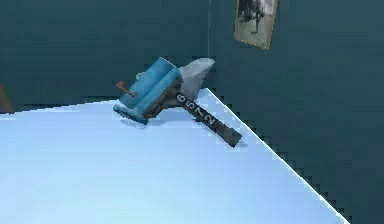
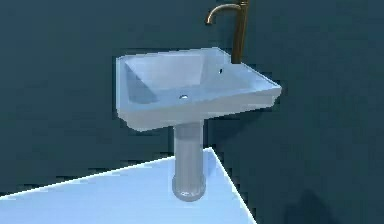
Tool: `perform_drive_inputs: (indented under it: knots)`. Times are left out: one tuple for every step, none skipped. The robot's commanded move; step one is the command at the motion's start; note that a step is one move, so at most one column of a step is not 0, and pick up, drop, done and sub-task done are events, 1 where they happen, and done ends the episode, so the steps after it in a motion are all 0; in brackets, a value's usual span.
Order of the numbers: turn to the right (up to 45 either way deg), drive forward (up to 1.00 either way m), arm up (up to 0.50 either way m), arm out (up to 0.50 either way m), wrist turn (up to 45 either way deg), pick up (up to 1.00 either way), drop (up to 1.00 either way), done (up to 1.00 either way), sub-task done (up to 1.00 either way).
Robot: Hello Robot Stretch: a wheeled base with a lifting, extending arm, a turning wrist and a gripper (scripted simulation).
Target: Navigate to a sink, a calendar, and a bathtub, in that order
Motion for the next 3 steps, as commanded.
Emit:
perform_drive_inputs:
  knots:
    - [-45.0,0.00,0.00,0.00,0.0,0.00,0.00,0.00,0.00]
    - [-6.0,0.00,0.00,0.00,0.0,0.00,0.00,0.00,0.00]
    - [0.0,1.00,0.00,0.00,0.0,0.00,0.00,0.00,0.00]
